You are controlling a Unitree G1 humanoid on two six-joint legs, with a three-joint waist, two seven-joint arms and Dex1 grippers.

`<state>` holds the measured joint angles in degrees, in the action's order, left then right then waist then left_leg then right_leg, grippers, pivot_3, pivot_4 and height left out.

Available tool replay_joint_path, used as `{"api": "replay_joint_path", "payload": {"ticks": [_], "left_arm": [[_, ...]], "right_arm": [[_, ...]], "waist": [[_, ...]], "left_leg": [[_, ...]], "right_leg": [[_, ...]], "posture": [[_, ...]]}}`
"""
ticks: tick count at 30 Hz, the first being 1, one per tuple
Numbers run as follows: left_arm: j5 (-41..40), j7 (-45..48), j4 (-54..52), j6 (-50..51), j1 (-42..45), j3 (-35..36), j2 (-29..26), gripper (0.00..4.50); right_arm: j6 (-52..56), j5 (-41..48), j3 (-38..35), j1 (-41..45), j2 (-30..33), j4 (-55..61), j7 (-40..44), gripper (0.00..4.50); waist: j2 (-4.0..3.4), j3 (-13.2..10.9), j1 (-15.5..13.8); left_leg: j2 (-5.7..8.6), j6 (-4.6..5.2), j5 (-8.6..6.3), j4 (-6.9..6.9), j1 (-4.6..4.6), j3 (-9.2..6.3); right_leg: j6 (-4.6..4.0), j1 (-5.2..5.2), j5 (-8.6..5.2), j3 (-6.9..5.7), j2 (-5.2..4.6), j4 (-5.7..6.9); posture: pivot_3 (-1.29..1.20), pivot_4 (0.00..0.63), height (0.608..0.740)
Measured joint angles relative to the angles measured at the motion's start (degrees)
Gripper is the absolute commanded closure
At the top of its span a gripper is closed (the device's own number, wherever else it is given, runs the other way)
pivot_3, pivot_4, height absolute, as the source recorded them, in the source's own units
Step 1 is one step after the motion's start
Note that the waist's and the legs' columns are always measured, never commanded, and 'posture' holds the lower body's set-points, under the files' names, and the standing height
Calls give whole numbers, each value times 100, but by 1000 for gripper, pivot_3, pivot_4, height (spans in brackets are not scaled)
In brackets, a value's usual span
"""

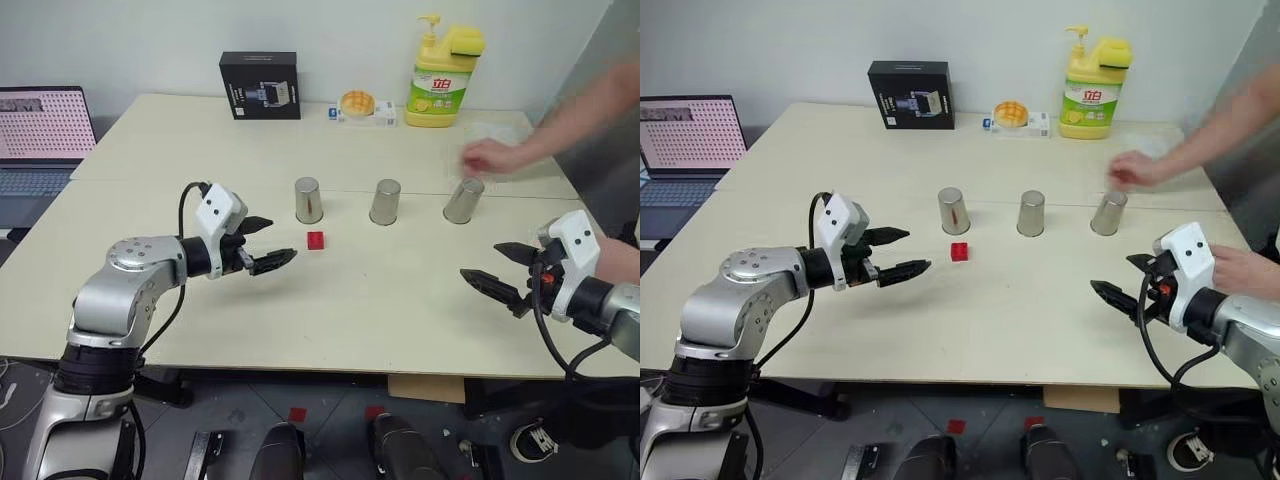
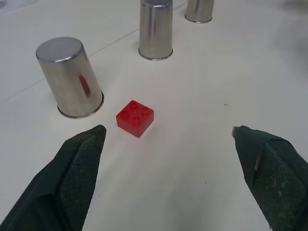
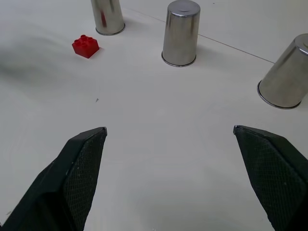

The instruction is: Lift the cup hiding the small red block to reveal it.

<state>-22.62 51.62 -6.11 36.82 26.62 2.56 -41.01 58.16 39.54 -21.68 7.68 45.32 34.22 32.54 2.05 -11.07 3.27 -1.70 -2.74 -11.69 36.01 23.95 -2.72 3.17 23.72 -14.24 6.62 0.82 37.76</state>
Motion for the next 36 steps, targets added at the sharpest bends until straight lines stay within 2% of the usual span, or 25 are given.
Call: {"api": "replay_joint_path", "payload": {"ticks": [36], "left_arm": [[32, -32, 83, -205, -7, -8, 81, 34]], "right_arm": [[-237, -55, 35, -145, 5, -90, -126, 0]], "waist": [[0, 0, -2]], "left_leg": [[1, 0, 0, 3, -1, 1]], "right_leg": [[9, -1, 5, 0, 0, 4]], "posture": [[0, 150, 740]]}}
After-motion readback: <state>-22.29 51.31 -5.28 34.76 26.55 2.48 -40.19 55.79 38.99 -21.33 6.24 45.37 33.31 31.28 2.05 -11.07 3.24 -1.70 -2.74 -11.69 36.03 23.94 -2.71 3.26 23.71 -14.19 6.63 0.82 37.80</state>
